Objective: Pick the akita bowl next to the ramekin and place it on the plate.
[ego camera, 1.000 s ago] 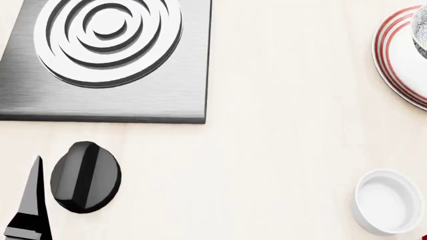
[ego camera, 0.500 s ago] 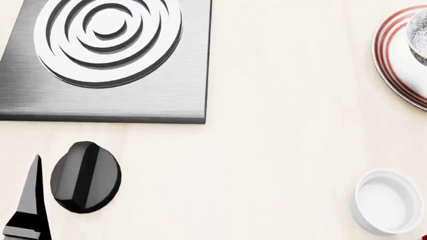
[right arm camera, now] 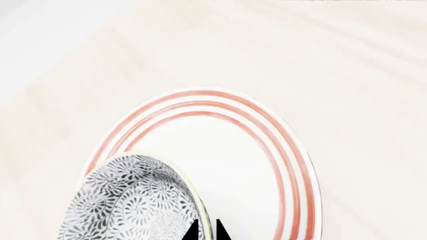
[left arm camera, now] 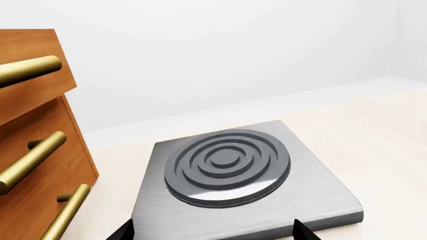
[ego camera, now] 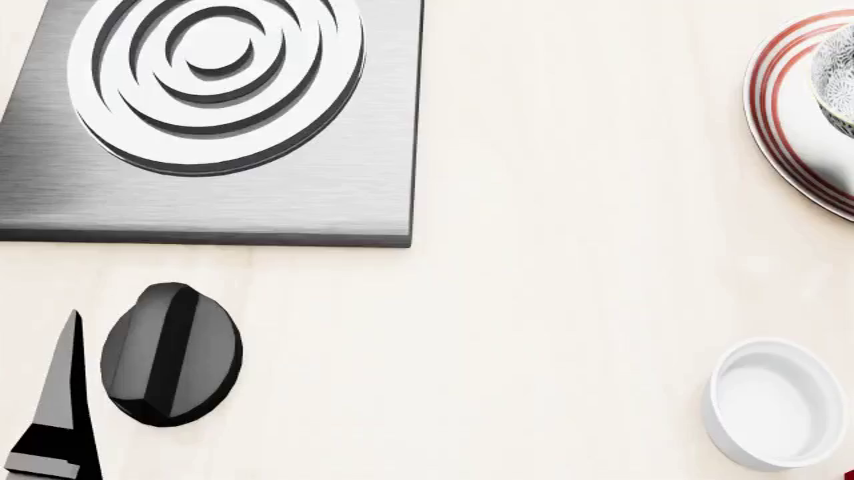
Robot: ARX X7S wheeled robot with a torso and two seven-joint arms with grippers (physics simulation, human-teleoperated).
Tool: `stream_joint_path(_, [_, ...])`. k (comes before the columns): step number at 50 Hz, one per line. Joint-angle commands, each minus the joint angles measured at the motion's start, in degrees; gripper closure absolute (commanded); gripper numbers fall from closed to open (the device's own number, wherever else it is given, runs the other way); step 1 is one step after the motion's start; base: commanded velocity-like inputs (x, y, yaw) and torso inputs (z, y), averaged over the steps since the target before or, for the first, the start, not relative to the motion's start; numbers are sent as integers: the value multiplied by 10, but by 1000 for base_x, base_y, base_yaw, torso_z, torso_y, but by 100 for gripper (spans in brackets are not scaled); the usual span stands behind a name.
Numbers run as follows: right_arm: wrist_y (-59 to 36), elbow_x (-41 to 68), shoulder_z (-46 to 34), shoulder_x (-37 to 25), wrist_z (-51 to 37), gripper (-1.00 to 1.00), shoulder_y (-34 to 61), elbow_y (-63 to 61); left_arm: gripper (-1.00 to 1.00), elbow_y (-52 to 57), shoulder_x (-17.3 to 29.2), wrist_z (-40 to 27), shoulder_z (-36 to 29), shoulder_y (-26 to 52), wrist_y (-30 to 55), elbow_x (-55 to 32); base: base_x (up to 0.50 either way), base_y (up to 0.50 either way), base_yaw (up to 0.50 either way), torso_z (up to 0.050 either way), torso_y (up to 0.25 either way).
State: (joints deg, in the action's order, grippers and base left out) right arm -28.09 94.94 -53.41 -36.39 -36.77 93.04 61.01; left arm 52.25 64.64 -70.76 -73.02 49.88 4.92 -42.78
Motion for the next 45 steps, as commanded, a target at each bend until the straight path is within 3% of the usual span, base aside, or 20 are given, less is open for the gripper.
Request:
stream_joint_path(1, [4,-24,-5,18,22,100,14,39,-100,-1,2,1,0,-3,-3,2,0,0,0,0,0])
stream_joint_path(45, [8,-46,-19,26,27,100,-3,50,-100,-3,4,2,6,-6,-4,-1,0,0,0,0,0])
